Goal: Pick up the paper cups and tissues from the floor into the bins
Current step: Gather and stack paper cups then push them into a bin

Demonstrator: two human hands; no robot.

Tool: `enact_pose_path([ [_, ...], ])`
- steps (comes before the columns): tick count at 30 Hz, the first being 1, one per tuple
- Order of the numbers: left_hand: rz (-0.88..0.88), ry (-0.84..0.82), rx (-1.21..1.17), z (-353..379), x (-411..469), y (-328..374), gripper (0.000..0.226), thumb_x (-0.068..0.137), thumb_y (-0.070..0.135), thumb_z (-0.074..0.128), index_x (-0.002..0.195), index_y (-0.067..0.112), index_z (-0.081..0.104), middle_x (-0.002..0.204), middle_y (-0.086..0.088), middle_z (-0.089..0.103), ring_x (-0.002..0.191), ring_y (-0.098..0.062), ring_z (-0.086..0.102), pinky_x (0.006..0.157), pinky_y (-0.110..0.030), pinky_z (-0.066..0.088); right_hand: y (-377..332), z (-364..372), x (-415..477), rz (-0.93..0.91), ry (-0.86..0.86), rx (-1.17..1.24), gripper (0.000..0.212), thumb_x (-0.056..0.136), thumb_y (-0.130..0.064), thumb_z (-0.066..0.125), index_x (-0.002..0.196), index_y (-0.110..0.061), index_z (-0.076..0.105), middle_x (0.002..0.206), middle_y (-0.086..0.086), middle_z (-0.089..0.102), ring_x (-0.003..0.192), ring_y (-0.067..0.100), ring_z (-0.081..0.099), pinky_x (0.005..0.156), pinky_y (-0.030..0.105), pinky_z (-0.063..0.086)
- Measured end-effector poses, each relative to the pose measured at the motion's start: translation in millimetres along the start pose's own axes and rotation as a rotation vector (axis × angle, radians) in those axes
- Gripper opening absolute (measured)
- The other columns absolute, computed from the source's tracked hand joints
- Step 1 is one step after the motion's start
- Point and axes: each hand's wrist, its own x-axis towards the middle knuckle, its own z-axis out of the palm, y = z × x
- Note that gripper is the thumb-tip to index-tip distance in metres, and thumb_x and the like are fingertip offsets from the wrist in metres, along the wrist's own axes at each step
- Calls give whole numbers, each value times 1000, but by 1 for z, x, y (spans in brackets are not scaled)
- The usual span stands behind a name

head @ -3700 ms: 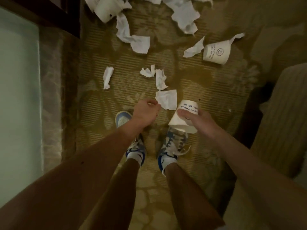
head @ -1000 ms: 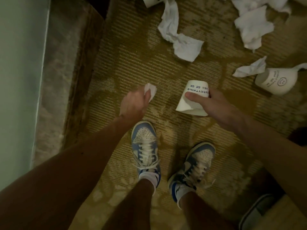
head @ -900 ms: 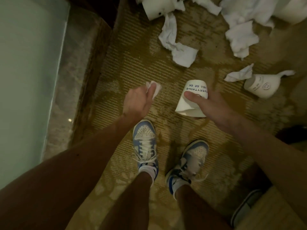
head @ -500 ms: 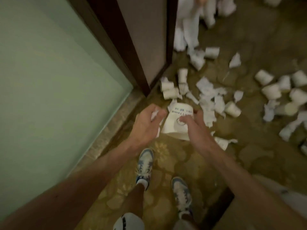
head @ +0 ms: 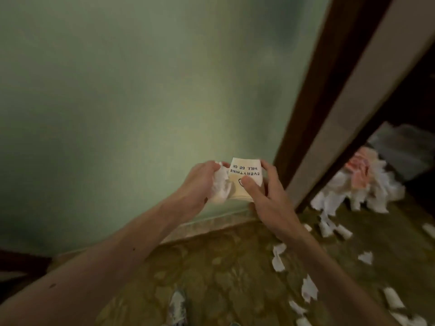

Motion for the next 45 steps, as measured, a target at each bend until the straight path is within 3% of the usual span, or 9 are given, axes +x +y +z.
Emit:
enact_pose_path([
  [6, 264, 192, -91, -166, -130, 52, 22, 101, 11, 51, 116, 8, 66, 106, -12, 74, 95, -23, 71, 77, -30, 58, -120, 143, -16, -284, -342, -73, 54, 95, -47, 55, 143, -40, 33, 98, -14, 69, 81, 15, 67, 69, 40, 59],
  [10, 329, 569, -232, -278, -209, 37, 22, 93, 14, 65, 114, 14, 58, 109, -17, 69, 91, -27, 73, 75, -39, 60, -174, 271, -56, -405, -637, -124, 100, 57, -73, 77, 139, -50, 23, 104, -27, 66, 88, -2, 68, 72, 18, 56],
  [12, 338, 751, -284, -335, -248, 20, 24, 89, 16, 70, 107, 11, 56, 106, -18, 69, 85, -25, 73, 69, -38, 61, -189, 342, -80, -448, -747, -191, 115, 44, -70, 84, 138, -53, 19, 104, -23, 68, 92, -3, 67, 74, 16, 54],
  [17, 300, 956, -324, -476, -350, -23, 25, 84, 27, 75, 101, 11, 65, 101, -9, 73, 88, -20, 74, 77, -41, 62, -214, 522, -143, -533, -855, -241, 88, 55, -55, 88, 126, -44, 36, 96, -17, 68, 80, -8, 65, 60, 10, 50],
  [22, 250, 1055, -395, -578, -425, -61, 16, 93, 27, 65, 104, 16, 70, 103, -5, 74, 96, -20, 72, 85, -41, 60, -218, 660, -194, -462, -984, -190, 53, 70, -46, 84, 106, -52, 46, 99, -17, 67, 81, -8, 65, 59, 12, 51],
  [28, 220, 967, -457, -667, -455, -107, 19, 101, 21, 52, 101, 30, 68, 95, 14, 76, 94, -7, 71, 75, -23, 58, -190, 772, -205, -305, -1069, -162, 64, 66, -55, 75, 122, -34, 52, 104, -13, 68, 83, -4, 67, 62, 15, 53],
  [35, 112, 1246, -450, -777, -429, -158, 24, 95, 19, 62, 117, 25, 67, 109, 6, 71, 100, -12, 70, 85, -34, 60, -150, 910, -191, -177, -1171, -236, 68, 77, -37, 80, 123, -30, 30, 107, -18, 53, 80, 0, 67, 59, 18, 55],
  [40, 26, 1369, -486, -864, -414, -175, 26, 95, 17, 62, 121, 17, 66, 110, 1, 71, 97, -14, 71, 81, -35, 61, -143, 1008, -174, -138, -1278, -297, 48, 79, -35, 79, 107, -32, 40, 105, -4, 61, 76, 0, 69, 55, 17, 53],
  [45, -50, 1441, -597, -941, -412, -199, 27, 95, 16, 63, 122, 11, 64, 107, -5, 71, 94, -20, 72, 81, -39, 61, -138, 1099, -173, -68, -1418, -402, 50, 82, -40, 76, 116, -32, 40, 110, -4, 63, 86, 10, 70, 72, 32, 60],
])
